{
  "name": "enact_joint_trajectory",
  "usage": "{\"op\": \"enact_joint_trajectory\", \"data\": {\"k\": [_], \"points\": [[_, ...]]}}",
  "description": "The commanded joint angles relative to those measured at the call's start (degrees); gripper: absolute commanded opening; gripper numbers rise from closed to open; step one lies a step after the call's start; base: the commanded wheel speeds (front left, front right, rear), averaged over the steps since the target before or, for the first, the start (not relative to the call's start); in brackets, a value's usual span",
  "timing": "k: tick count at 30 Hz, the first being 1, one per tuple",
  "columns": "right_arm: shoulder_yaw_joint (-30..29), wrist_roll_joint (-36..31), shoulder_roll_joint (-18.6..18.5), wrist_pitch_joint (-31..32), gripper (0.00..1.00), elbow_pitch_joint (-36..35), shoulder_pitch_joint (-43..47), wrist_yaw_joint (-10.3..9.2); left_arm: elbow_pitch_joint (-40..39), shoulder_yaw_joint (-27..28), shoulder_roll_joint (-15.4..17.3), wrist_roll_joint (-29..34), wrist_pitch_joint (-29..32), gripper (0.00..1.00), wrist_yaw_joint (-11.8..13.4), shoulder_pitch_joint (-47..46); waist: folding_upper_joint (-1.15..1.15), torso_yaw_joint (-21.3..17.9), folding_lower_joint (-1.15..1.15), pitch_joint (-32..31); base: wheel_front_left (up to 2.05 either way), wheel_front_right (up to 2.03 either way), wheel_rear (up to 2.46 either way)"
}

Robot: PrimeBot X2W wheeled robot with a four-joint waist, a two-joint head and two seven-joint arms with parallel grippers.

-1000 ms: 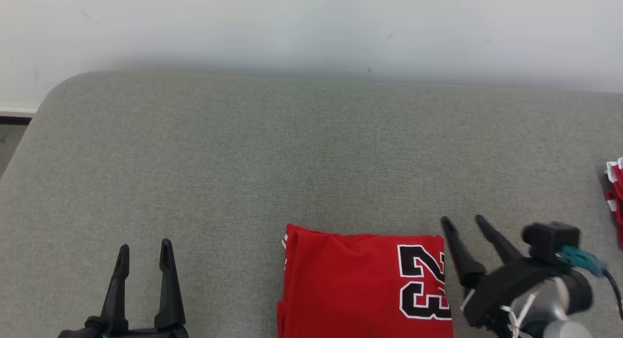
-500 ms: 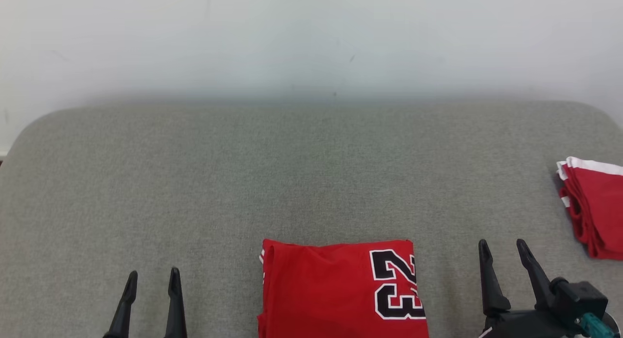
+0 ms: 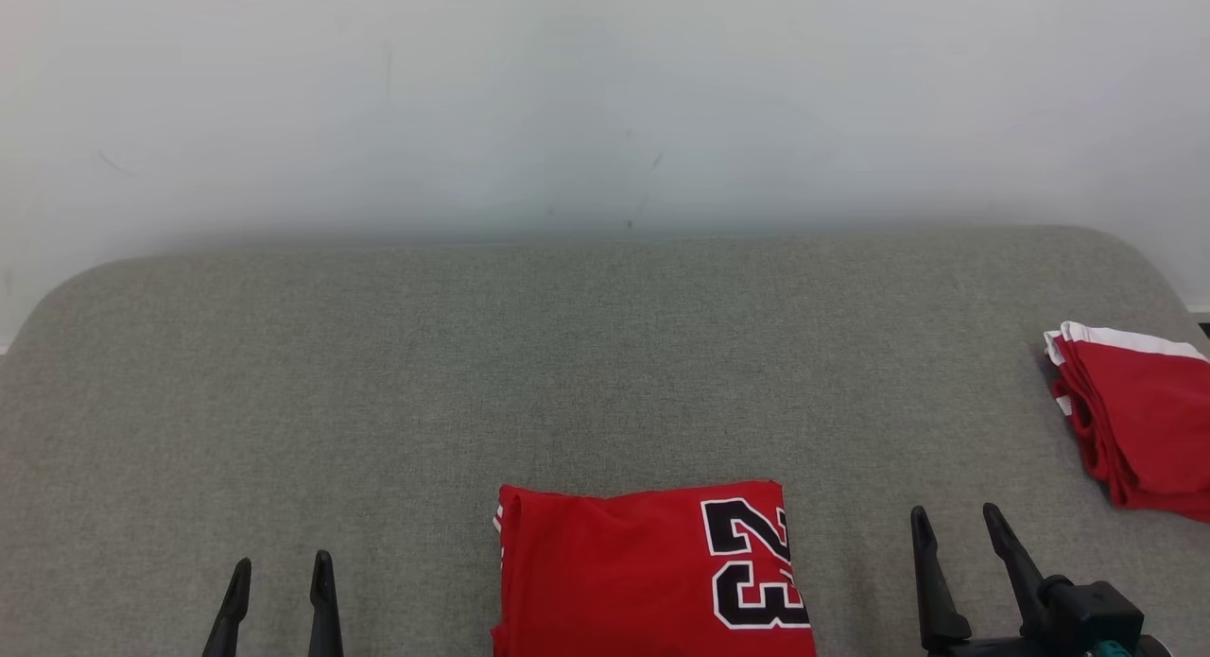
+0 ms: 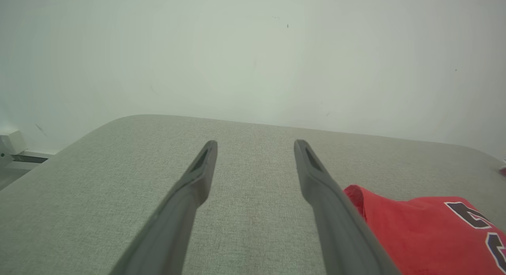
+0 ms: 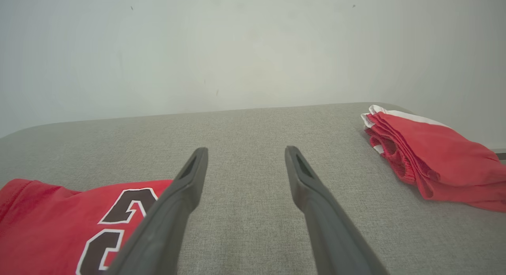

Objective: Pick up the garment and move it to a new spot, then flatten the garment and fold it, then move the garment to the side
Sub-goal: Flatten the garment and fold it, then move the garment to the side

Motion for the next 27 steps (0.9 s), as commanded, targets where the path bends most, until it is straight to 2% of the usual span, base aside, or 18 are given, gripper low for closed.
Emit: {"op": "enact_joint_trajectory", "data": {"k": [1,13,16,19,27], "points": [[0.28,-0.09,0.05,-0.35,1.0,0.23,0.01,-0.12,0.08,0.28,-0.16,0.3,-0.21,1.0,-0.07,1.03,0.0,0.08,0.01,0.01,0.0,0.0,0.0],[0.07,0.89,0.04,1.21,1.0,-0.17,-0.6,-0.12,0.31,0.5,-0.25,0.08,-0.21,1.0,-0.34,0.67,0.0,0.47,0.01,0.6,0.0,0.0,0.0],[0.89,0.41,0.05,4.07,1.0,-0.03,-0.33,-0.12,0.5,0.35,-0.26,-0.62,-0.21,1.0,-0.1,0.77,0.0,0.53,0.01,0.57,0.0,0.0,0.0],[1.91,2.13,0.04,11.12,1.0,0.04,-0.32,-0.12,0.59,0.23,-0.26,-0.93,-0.21,1.0,0.0,0.87,0.0,0.57,0.01,0.59,0.0,0.0,0.0],[2.81,7.62,0.03,38.6,1.0,-5.86,-2.11,-0.12,0.35,-0.37,-0.26,-1.14,-0.21,1.0,0.46,0.86,0.0,0.73,0.01,0.98,0.0,0.0,0.0]]}}
